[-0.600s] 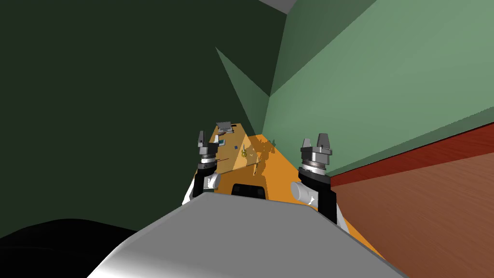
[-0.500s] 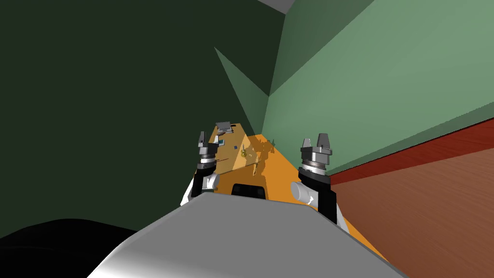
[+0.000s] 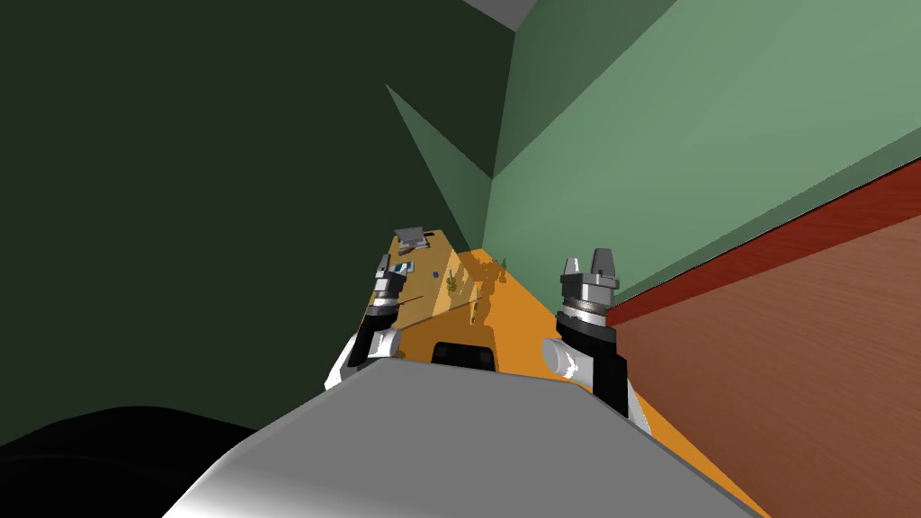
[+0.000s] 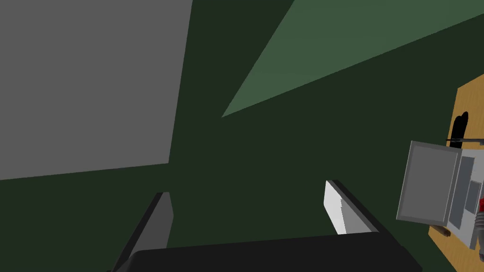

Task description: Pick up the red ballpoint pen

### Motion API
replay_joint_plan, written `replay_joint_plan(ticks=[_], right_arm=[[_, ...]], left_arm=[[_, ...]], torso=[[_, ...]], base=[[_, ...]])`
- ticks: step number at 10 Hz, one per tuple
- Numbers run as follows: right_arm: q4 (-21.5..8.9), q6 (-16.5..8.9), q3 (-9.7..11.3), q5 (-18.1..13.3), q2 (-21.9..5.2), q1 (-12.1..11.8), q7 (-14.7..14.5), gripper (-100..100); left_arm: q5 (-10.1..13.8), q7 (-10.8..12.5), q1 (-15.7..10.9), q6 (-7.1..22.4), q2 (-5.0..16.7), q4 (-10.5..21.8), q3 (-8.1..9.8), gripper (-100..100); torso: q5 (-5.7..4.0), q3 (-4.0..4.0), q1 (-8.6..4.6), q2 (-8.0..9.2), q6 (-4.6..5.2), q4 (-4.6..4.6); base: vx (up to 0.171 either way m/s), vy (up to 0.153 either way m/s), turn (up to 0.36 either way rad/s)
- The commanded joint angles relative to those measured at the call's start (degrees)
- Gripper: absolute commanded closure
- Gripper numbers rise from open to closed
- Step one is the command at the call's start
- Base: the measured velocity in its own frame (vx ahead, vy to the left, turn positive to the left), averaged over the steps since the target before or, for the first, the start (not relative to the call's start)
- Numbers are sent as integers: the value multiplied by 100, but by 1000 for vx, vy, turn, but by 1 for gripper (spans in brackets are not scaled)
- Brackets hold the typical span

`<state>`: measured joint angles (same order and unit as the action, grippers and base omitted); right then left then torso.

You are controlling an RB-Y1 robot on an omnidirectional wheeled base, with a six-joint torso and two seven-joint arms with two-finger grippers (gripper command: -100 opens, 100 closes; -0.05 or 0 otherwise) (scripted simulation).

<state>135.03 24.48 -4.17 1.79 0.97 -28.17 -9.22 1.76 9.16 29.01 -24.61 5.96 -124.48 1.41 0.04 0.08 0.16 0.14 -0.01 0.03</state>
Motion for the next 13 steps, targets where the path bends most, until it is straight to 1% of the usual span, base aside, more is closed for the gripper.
replay_joint_plan(ticks=[1, 2, 3, 4, 5, 6, 7, 8, 9, 10, 11, 12, 13], right_arm=[[0, 0, 0, 0, 0, 0, 0, 0], [0, 0, 0, 0, 0, 1, 0, 0], [0, 0, 1, 0, 0, 1, 0, 0], [0, 0, 0, 0, 0, 0, 0, 0], [0, 0, 0, 0, 0, 1, 0, 0], [0, 0, 0, 0, 0, 0, 0, 0], [0, 0, 0, 0, 0, 1, 0, 0], [0, 0, 0, 0, 0, 0, 0, 0], [0, 0, 0, 0, 0, 0, 0, 0], [0, 0, 0, 0, 0, 0, 0, 0], [0, 0, 1, 0, 0, 1, 0, 0], [0, 0, 0, 0, 0, -1, 0, 0], [0, 0, 0, 0, 0, 0, 0, 0]], left_arm=[[94, -28, 8, 285, 108, 135, 101, -100], [199, -33, 47, 431, 216, 272, 211, -100], [199, -33, 47, 498, 216, 272, 211, -100], [313, -38, 89, 710, 323, 422, 326, -100], [313, -38, 89, 728, 323, 422, 326, -100], [437, -42, 130, 902, 429, 583, 447, -100], [437, -42, 130, 973, 429, 583, 447, -100], [571, -45, 172, 1158, 533, 757, 569, -100], [571, -45, 172, 1231, 533, 757, 569, -100], [713, -46, 213, 1466, 638, 942, 693, -100], [713, -46, 213, 1500, 638, 942, 693, -100], [865, -45, 253, 1711, 742, 1138, 818, -100], [865, -45, 253, 1780, 742, 1138, 818, -100]], torso=[[0, 0, 0, 0, 0, 0], [0, -2, -1, -2, 2, -1], [0, 0, -2, 0, 3, 0], [0, -1, -2, -1, 0, 0], [0, -2, -1, -2, 2, -1], [-1, -3, -2, -5, 0, -1], [-1, -3, -2, -5, 3, -1], [-1, -3, -4, -5, 0, -1], [-1, -2, -3, -2, 1, -1], [-1, -2, -4, -4, 1, -1], [-1, -2, -2, -4, 3, -1], [0, -3, -2, -6, -1, -1], [-1, -3, -3, -6, 2, -1]], base=[[-29, 26, -110], [-41, 29, -228], [-33, 28, -89], [-30, 24, -158], [-22, 24, -74], [-28, 19, -180], [-26, 21, -95], [-33, 21, -124], [-30, 20, -107], [-31, 20, -275], [-28, 27, -84], [-29, 19, -160], [-26, 18, -96]])
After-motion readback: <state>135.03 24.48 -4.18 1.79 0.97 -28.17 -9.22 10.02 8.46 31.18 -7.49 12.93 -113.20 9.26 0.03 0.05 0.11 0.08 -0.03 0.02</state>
